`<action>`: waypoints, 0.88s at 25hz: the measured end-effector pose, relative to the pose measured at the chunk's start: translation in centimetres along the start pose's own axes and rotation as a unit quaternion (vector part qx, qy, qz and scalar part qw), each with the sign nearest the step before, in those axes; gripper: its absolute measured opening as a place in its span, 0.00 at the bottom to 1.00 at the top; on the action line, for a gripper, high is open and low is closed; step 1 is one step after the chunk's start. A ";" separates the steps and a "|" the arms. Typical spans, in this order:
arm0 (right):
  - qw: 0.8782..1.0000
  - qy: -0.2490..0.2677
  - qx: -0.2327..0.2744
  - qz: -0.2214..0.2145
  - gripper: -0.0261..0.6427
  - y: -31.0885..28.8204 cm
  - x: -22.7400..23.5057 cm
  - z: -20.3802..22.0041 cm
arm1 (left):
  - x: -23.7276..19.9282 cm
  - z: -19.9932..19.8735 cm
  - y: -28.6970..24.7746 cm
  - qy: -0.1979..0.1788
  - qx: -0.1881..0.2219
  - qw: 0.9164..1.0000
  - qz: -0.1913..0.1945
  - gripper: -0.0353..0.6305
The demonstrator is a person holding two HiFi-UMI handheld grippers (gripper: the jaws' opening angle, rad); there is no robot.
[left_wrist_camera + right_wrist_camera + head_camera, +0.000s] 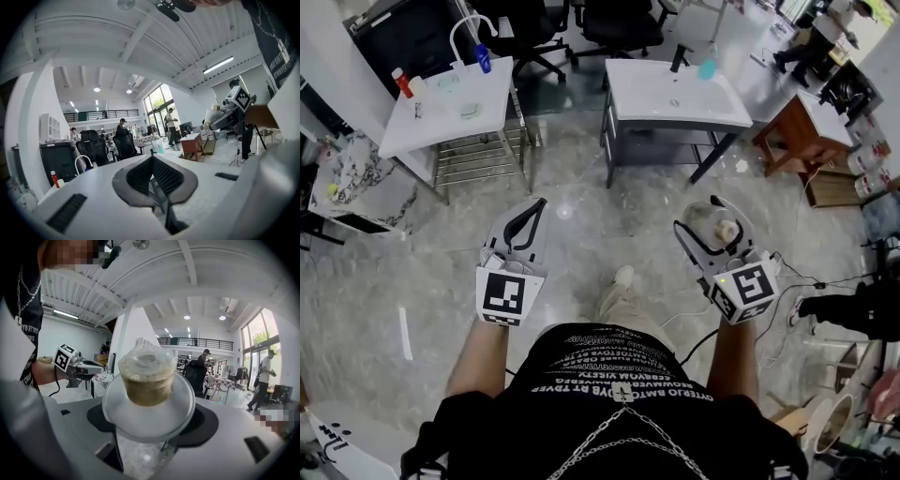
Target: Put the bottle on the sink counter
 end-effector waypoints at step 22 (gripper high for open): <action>0.998 0.015 0.011 -0.060 0.54 -13.6 16.6 -3.0 | -3.6 -5.0 -18.7 -0.009 -0.015 0.999 -0.030 0.06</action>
Point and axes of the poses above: the fingertips, and each gripper's own axes: y backward along the fingers, x to its right, z out of its underside, the point moved 4 cm from there along y, backward along the fingers, and after that the axes turned 8 degrees about -x, right-handed, at the moved point
